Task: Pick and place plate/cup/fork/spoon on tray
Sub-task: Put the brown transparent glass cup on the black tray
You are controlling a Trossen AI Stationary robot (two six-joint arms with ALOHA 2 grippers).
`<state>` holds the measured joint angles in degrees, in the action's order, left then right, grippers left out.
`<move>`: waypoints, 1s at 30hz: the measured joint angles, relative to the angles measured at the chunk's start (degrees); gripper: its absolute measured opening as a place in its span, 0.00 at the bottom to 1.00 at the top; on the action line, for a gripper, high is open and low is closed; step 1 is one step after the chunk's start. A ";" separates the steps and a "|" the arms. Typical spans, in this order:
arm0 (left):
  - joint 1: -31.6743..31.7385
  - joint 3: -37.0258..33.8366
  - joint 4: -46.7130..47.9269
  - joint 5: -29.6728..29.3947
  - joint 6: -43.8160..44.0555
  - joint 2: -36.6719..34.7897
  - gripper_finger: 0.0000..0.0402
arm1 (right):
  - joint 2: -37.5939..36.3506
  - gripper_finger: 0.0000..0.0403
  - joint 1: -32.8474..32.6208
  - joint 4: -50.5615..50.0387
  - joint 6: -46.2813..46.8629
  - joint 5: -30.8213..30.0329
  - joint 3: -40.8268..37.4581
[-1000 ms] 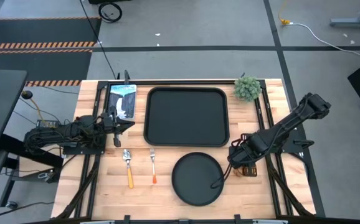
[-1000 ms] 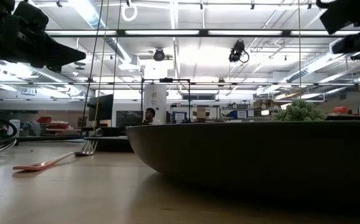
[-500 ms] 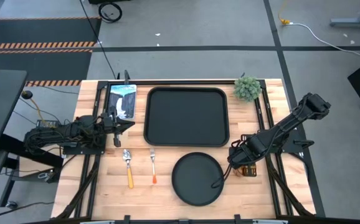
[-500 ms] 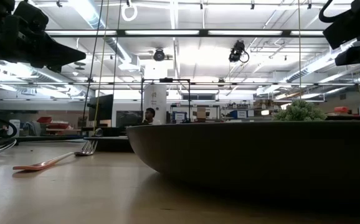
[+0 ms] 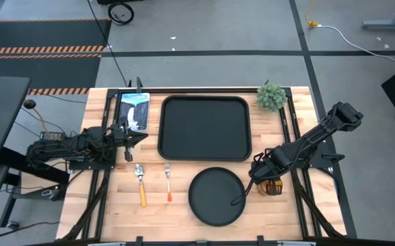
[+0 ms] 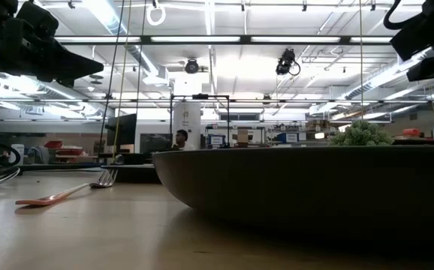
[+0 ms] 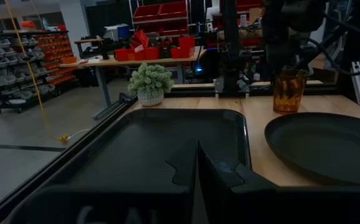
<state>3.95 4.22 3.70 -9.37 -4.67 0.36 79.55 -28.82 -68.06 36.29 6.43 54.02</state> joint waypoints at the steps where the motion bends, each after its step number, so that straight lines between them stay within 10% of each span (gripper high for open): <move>1: 0.00 0.00 0.01 0.00 0.00 0.00 0.06 | 0.00 0.05 0.41 0.05 -0.06 0.24 0.00; 30: 0.00 -0.02 0.01 -0.01 0.00 0.00 0.06 | 0.04 0.04 36.88 -10.72 -33.72 -2.39 15.09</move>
<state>3.95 4.21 3.70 -9.38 -4.67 0.36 79.59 8.06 -78.78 2.58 4.04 69.10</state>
